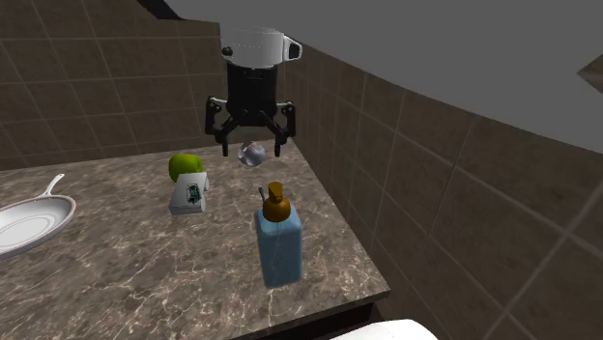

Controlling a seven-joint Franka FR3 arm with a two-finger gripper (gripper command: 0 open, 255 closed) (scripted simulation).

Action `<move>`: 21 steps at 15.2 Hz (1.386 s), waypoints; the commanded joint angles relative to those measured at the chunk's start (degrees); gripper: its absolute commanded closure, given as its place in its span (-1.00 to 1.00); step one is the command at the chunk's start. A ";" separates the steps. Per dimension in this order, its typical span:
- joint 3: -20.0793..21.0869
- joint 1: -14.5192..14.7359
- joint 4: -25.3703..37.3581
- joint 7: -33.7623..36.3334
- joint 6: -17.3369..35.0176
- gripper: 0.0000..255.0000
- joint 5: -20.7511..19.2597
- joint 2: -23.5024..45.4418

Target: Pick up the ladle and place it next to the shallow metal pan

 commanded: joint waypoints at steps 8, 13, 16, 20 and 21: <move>-1.93 0.02 -2.99 -4.57 10.85 -1.00 -0.41 10.29; -3.20 0.14 -2.91 -7.82 18.05 -1.00 -0.24 19.32; -3.89 0.24 -1.96 -9.79 21.98 -1.00 0.09 25.25; -4.63 0.32 0.33 -12.47 26.60 -1.00 0.85 33.59; -4.78 0.32 1.09 -13.15 27.63 -1.00 1.09 35.74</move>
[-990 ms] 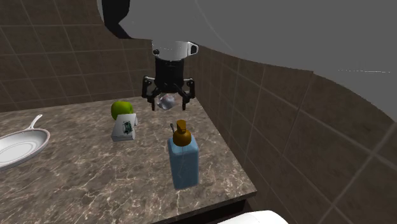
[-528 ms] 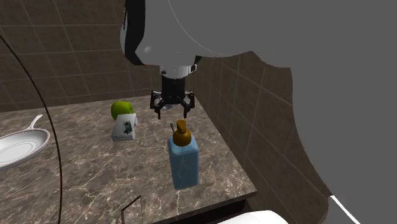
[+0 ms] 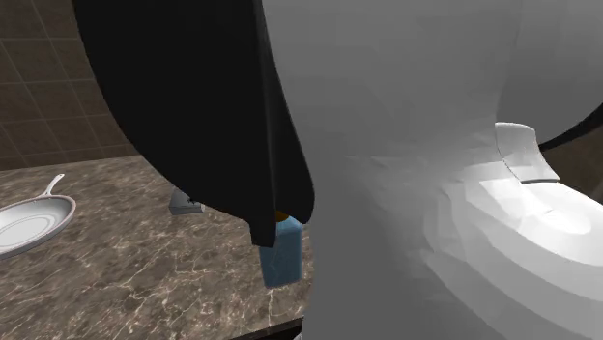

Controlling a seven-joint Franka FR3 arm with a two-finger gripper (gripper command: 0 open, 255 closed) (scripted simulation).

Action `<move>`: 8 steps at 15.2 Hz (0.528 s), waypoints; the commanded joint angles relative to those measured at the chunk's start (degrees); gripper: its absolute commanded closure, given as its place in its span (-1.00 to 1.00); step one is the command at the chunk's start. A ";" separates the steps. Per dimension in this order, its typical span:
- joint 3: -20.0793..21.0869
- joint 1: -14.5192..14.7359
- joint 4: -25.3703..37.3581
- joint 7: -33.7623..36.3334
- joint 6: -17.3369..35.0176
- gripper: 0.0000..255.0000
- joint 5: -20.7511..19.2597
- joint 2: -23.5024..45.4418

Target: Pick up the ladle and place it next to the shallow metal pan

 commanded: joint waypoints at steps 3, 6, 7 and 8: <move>-0.52 -0.06 3.45 -2.79 4.07 -1.00 1.03 8.96; -0.42 0.00 2.80 -3.00 5.68 -1.00 1.29 9.96; -0.37 0.04 2.44 -3.08 6.44 -1.00 1.41 10.36; -0.33 0.08 2.09 -3.15 7.19 -1.00 1.53 10.76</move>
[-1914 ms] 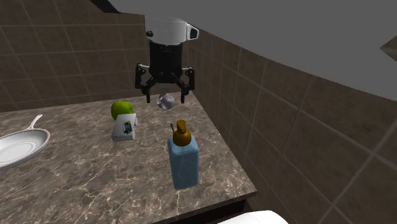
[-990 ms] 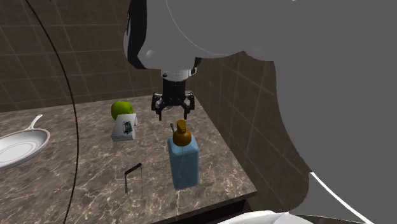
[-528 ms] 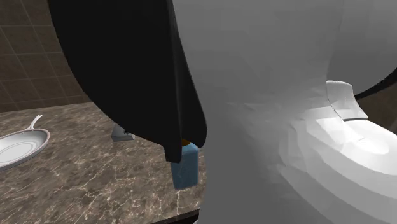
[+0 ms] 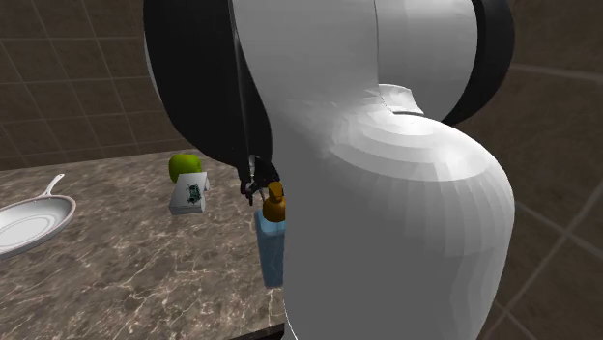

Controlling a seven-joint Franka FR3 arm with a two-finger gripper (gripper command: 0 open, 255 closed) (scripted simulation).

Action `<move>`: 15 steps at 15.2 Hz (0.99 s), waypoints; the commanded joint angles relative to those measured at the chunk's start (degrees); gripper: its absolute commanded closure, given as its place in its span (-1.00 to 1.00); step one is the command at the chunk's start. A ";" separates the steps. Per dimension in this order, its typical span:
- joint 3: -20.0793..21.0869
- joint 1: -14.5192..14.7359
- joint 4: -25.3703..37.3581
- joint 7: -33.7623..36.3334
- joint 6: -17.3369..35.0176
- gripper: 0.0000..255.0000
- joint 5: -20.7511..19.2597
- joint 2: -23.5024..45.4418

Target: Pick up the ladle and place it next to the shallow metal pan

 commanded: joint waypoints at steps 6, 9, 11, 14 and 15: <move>0.19 0.17 -1.44 -0.43 3.45 -1.00 0.60 2.00; 0.19 0.17 -1.44 -0.43 3.45 -1.00 0.60 2.00; 0.19 0.17 -1.44 -0.43 3.43 -1.00 0.59 2.00; 0.19 0.17 -1.44 -0.43 3.43 1.00 0.59 2.00; 0.19 0.17 -1.44 -0.43 3.43 1.00 0.59 2.00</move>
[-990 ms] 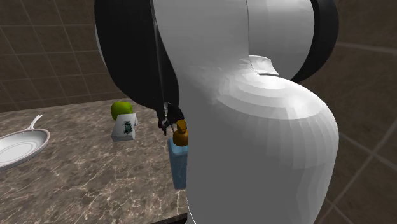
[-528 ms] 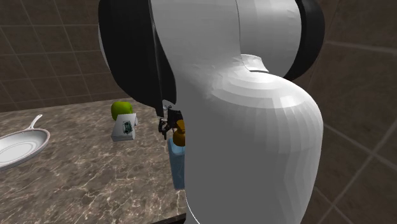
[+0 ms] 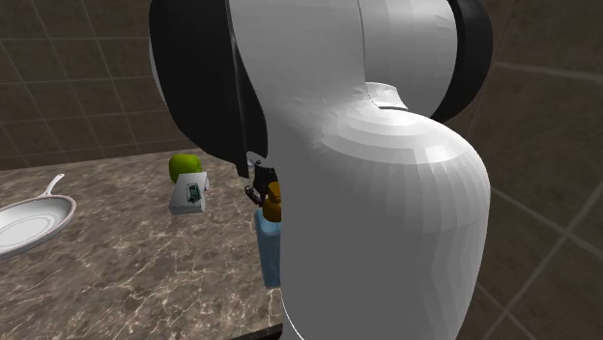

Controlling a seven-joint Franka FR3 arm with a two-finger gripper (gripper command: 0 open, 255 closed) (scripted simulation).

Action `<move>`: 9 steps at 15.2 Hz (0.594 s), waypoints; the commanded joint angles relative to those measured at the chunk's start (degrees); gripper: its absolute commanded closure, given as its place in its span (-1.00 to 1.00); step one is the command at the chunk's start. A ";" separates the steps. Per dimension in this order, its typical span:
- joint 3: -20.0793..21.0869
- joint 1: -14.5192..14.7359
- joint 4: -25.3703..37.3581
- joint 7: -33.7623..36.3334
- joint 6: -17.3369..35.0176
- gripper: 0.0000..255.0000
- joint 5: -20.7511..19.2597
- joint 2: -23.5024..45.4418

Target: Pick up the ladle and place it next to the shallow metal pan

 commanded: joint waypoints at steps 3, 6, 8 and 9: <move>0.00 0.00 0.00 0.00 0.00 1.00 0.00 0.00; 0.00 0.00 0.00 0.00 0.01 1.00 0.00 0.01; -0.03 -0.01 0.56 0.30 -1.47 1.00 -0.27 -0.93; -0.05 -0.02 0.86 0.45 -2.21 1.00 -0.40 -1.38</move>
